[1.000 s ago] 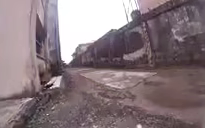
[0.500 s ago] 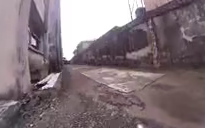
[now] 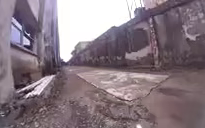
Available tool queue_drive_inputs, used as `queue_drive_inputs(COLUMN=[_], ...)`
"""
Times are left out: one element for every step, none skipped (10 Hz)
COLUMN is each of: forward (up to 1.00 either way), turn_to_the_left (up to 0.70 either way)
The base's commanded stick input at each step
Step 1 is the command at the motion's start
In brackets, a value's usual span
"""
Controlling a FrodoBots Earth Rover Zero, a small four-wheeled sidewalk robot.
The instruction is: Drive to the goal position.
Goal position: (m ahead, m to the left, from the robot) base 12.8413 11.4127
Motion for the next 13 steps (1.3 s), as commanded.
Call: queue_drive_inputs(forward=[0.7, 0.7, 0.7, 0.7, 0.7, 0.7, 0.7, 0.7, 0.7, 0.7, 0.7, 0.7, 0.7], turn_to_the_left=[0.0, 0.0, 0.0, 0.0, 0.0, 0.0, 0.0, 0.0, 0.0, 0.0, 0.0, 0.0, 0.0])
